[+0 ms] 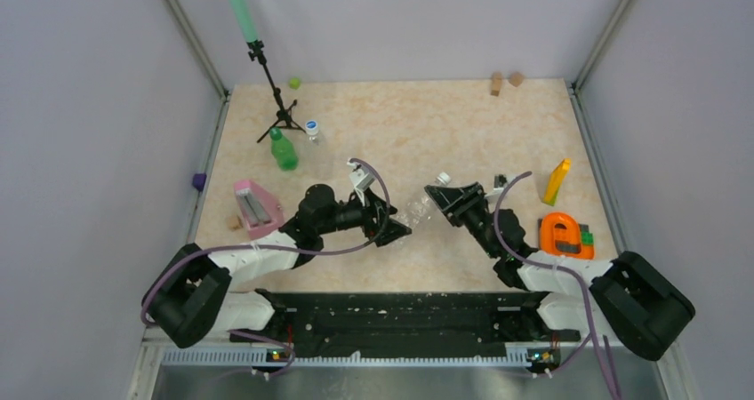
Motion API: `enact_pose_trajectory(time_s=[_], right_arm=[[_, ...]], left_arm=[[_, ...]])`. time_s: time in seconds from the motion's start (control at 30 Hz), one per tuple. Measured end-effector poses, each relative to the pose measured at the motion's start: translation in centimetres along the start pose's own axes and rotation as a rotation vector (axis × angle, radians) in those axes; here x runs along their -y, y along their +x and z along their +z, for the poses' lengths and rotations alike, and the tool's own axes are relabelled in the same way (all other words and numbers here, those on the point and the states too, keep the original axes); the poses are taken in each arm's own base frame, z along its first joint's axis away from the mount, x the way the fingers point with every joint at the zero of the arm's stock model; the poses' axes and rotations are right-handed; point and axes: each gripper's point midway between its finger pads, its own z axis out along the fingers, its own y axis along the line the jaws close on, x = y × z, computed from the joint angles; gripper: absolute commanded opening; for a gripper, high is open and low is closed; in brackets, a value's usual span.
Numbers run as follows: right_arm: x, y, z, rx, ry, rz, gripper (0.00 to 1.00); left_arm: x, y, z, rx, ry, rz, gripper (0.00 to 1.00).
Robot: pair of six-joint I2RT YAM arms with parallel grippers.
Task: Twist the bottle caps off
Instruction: Unscrew the bottle cap from the plastic bottle.
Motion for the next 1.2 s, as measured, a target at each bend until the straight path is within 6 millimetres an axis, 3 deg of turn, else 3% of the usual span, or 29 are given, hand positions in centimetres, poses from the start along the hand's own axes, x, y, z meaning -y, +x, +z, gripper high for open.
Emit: enact_pose_trajectory(time_s=[0.27,0.63,0.73,0.83,1.03,1.2], right_arm=[[-2.0,1.9,0.0,-0.078,-0.115,0.019,0.00],[-2.5,1.9,0.0,-0.067,-0.144,-0.010,0.00],[-2.4,1.7,-0.1,-0.058,-0.144,-0.012,0.00],[-1.9,1.8,-0.2,-0.059,-0.134,-0.021,0.00],[-1.9,2.0,-0.3,-0.067,-0.137,-0.028,0.00],[-2.3,1.8,-0.3,-0.059,-0.156,-0.028,0.00]], left_arm=[[-0.8,1.4,0.4,-0.038,-0.013,-0.029,0.78],[-0.4,2.0,1.1,-0.075,0.024,-0.072,0.50],[-0.4,2.1,1.3,-0.082,0.034,-0.079,0.62],[-0.5,2.9,1.6,-0.103,0.052,-0.110,0.67],[-0.3,3.1,1.7,-0.111,0.064,-0.134,0.66],[0.0,2.8,1.9,-0.119,0.082,-0.136,0.71]])
